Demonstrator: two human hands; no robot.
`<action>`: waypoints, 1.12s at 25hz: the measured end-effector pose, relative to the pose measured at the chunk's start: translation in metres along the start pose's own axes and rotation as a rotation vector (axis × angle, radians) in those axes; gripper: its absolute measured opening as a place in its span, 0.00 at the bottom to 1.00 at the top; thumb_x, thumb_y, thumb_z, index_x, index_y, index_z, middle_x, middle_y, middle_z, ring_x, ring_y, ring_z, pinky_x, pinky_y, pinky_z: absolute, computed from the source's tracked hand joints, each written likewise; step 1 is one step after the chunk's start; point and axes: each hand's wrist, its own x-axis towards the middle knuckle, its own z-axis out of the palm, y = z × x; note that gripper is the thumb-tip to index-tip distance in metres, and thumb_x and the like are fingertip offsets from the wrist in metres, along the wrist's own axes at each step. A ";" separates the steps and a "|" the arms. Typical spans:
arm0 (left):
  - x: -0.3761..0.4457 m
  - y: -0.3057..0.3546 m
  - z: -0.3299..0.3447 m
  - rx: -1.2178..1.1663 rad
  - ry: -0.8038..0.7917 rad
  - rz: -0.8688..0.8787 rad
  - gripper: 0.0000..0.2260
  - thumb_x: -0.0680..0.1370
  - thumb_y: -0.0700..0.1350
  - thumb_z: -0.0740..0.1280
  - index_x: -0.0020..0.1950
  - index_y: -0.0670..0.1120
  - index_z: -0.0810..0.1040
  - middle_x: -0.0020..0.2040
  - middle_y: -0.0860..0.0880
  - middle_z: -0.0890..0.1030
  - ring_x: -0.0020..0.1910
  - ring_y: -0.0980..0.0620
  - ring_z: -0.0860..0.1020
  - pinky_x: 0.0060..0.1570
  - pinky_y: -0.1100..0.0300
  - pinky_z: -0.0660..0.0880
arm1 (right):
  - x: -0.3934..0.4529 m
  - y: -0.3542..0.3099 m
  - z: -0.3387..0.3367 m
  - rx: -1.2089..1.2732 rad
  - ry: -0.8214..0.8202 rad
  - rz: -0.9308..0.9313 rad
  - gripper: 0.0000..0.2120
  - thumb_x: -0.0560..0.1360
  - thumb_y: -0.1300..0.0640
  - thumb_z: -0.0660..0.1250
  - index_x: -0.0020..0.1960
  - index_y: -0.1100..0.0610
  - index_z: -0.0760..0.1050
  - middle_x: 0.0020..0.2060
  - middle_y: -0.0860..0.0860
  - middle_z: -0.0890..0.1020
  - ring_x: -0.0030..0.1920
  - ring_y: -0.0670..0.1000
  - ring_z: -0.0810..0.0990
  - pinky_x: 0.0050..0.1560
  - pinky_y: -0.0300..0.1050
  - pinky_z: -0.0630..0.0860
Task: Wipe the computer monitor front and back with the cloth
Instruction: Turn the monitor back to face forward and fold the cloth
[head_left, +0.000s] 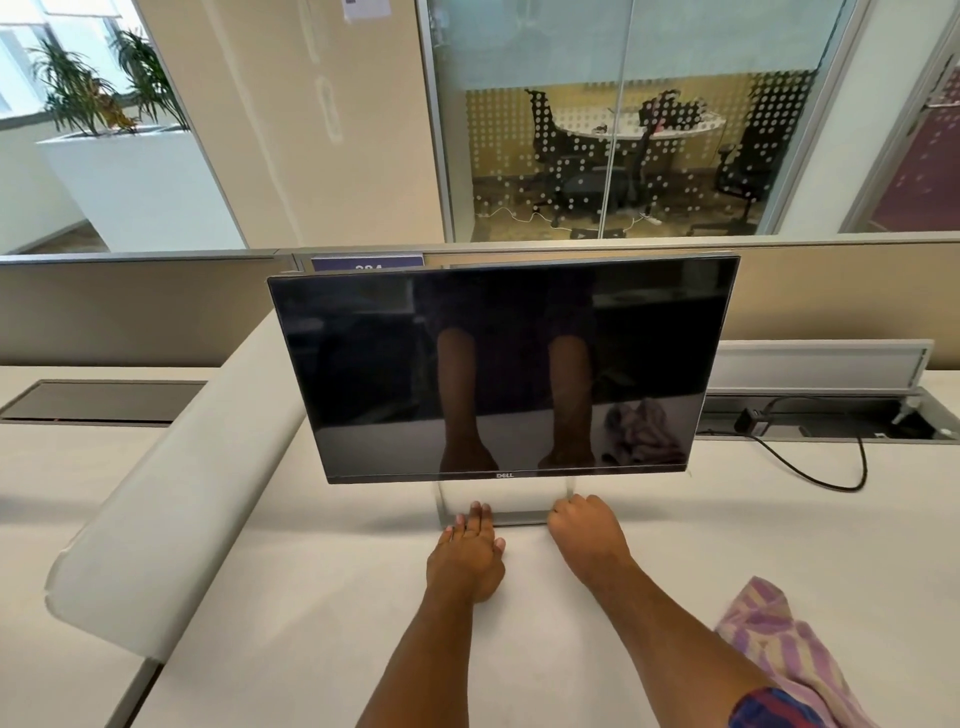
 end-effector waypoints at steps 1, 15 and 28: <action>0.002 0.001 0.000 -0.001 -0.011 -0.007 0.27 0.86 0.54 0.44 0.81 0.47 0.39 0.82 0.49 0.40 0.81 0.46 0.43 0.78 0.52 0.45 | 0.001 0.000 0.001 -0.012 0.001 -0.011 0.19 0.81 0.53 0.66 0.70 0.59 0.74 0.66 0.57 0.78 0.65 0.58 0.77 0.70 0.54 0.70; 0.013 0.007 -0.005 0.021 -0.027 -0.039 0.27 0.86 0.54 0.45 0.81 0.47 0.39 0.82 0.48 0.42 0.81 0.44 0.44 0.77 0.48 0.48 | -0.014 0.001 0.006 0.142 0.067 0.024 0.22 0.83 0.53 0.63 0.75 0.59 0.68 0.70 0.56 0.74 0.68 0.57 0.74 0.72 0.50 0.67; -0.052 0.038 -0.003 -0.031 0.226 0.085 0.22 0.85 0.51 0.54 0.79 0.47 0.64 0.79 0.50 0.62 0.75 0.48 0.66 0.73 0.55 0.63 | -0.084 0.022 0.020 0.357 0.314 -0.027 0.15 0.79 0.51 0.69 0.63 0.53 0.81 0.58 0.51 0.85 0.57 0.53 0.84 0.60 0.50 0.78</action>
